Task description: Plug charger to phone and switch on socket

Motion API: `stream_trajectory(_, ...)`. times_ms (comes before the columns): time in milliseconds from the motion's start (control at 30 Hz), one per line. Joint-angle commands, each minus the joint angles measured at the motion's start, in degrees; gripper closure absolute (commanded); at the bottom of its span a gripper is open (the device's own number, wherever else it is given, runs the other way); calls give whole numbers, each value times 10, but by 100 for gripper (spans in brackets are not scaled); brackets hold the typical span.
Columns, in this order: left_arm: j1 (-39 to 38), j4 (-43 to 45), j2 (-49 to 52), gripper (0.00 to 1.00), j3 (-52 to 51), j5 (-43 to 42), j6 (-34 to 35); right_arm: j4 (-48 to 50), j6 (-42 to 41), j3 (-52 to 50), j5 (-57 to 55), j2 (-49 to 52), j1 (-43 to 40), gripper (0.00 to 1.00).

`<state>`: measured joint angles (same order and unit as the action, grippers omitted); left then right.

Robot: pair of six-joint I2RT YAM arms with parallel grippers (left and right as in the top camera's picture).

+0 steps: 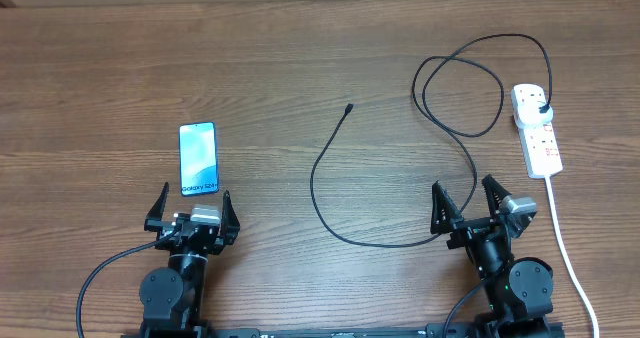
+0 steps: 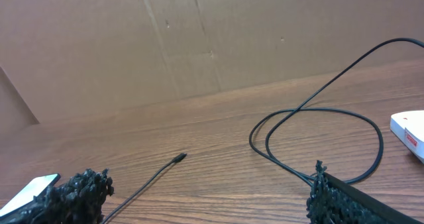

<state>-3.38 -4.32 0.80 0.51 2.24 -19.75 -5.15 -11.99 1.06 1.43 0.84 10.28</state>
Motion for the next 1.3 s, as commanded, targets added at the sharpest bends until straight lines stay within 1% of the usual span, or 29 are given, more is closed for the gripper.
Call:
stream_trajectory(0, 0, 2, -4, 0, -2, 7, -10, 4, 1, -6, -5, -6, 5, 0)
stream_trajectory(67, 0, 2, -4, 0, -2, 7, -6, 4, 1, -6, -5, -6, 5, 0)
stream_trajectory(200, 0, 1, -4, 0, -2, 7, 25, 4, 1, -6, -5, -6, 5, 0)
stream_trajectory(367, 0, 1, -4, 0, -2, 7, 27, 4, 1, -6, -5, -6, 5, 0)
stream_trajectory(467, 0, 1, -4, 0, -2, 7, 64, 4, 1, -6, -5, -6, 5, 0)
stream_trajectory(600, 0, 1, -4, 0, -2, 8, 85, 4, 1, -6, -5, -6, 5, 0)
stream_trajectory(767, 0, 1, -4, 0, -2, 8, 149, 4, 1, -6, -5, -6, 5, 0)
stream_trajectory(933, 0, -4, -4, 0, 1, 8, 186, 4, 1, -6, -5, -6, 5, 0)
stream_trajectory(1267, 0, -15, -4, 0, 34, 12, 185, 4, 1, -6, -5, -6, 5, 0)
